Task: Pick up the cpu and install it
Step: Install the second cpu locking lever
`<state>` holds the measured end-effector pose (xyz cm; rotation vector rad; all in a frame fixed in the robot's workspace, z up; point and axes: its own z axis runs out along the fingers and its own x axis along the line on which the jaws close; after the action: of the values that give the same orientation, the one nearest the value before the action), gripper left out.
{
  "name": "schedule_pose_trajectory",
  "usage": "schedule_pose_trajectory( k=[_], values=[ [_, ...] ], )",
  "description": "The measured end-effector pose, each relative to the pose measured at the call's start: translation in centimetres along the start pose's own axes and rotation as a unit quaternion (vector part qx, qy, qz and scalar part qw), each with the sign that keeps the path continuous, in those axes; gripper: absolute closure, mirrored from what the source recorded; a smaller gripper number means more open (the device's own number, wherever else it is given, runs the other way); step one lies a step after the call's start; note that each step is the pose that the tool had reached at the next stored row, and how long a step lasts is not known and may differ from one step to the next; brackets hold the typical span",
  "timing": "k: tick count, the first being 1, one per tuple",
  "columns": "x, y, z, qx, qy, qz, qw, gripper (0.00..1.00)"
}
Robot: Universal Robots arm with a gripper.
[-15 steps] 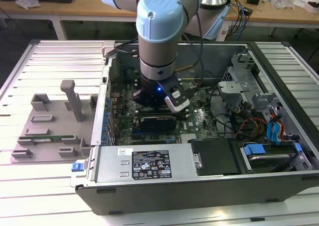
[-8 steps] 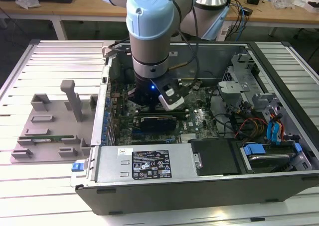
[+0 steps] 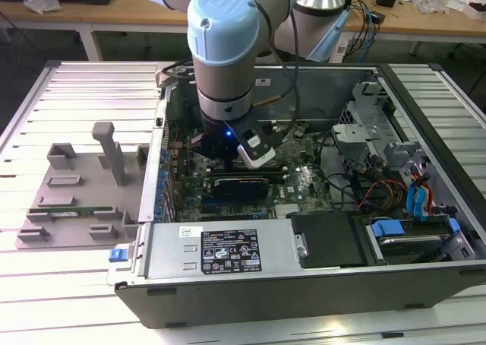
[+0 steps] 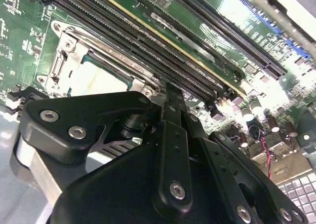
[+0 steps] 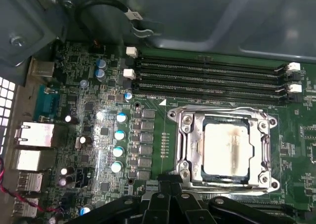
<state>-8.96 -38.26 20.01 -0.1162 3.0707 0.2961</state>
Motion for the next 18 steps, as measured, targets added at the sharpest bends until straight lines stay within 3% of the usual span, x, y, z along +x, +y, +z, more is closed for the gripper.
schedule_pose_trajectory(
  k=[4,7,12,13,16,18],
  values=[
    [0.03,-0.07,0.33,0.0002,0.0001,0.0,1.0,0.89],
    [-0.01,0.08,-0.44,0.0052,-0.0002,-0.001,1.0,0.89],
    [-0.41,0.26,-0.61,0.0162,0.001,-0.001,0.9999,0.89],
    [-0.9,0.5,-0.54,0.0215,0.0024,-0.001,0.9998,0.89],
    [-1.85,0.92,-0.4,0.0284,0.0057,-0.001,0.9996,0.89],
    [-2.65,1.42,-0.25,0.0378,0.0091,-0.001,0.9992,0.89]
  ],
)
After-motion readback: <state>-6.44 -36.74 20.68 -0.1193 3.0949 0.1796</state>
